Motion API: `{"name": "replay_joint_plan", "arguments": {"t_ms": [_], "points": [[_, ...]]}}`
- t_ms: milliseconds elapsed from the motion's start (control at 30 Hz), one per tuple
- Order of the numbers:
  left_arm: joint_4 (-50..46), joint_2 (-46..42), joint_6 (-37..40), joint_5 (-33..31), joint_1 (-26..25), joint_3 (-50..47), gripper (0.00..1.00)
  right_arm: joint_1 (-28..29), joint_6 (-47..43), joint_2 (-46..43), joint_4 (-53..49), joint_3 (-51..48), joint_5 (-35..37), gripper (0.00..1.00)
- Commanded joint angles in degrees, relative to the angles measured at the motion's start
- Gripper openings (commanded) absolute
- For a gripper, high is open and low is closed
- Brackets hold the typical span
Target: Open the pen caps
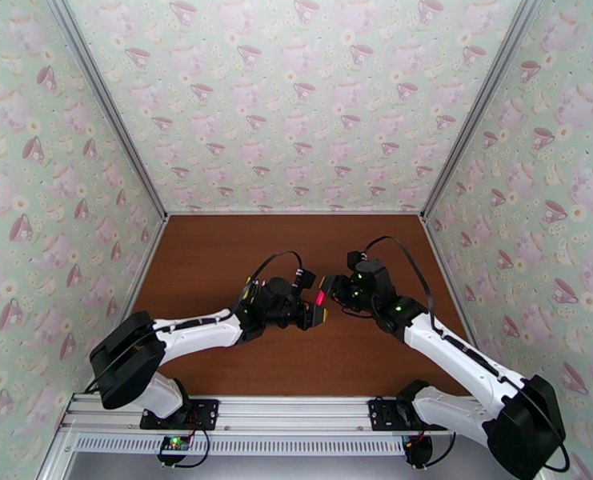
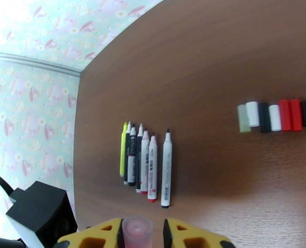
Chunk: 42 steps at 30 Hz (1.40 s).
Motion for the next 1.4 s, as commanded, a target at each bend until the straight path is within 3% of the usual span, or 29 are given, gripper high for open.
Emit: {"name": "replay_joint_plan", "arguments": {"t_ms": [0, 700, 833, 1000, 1100, 1267, 1367], "points": [[-0.27, -1.89, 3.02, 1.49, -0.18, -0.86, 0.09, 0.22, -0.81, 1.28, 1.65, 1.72, -3.86, 0.34], [0.12, -1.1, 3.56, 3.2, -0.35, -0.31, 0.08, -1.83, -0.86, 0.82, 2.86, 1.7, -6.64, 0.14], [0.96, -1.3, 3.45, 5.48, -0.27, -0.44, 0.08, -5.03, -3.12, 0.1, 3.66, 1.82, -10.16, 0.11], [4.5, 0.65, 1.25, 13.61, 0.0, 0.78, 0.08, -8.68, -6.54, -1.34, 8.5, 0.96, -17.44, 0.1], [1.83, 0.46, 2.32, 9.74, -0.41, 1.32, 0.07, -10.28, -7.55, -2.62, 6.75, 1.41, -16.71, 0.1], [-12.29, -0.21, 9.64, -9.93, -5.13, 4.83, 0.05, -12.15, -5.8, -3.05, -2.01, 4.18, -8.38, 0.09], [-16.72, 0.79, 12.19, -15.99, -8.08, 7.36, 0.05, -12.23, -5.54, -2.87, -5.06, 5.34, -4.54, 0.08]]}}
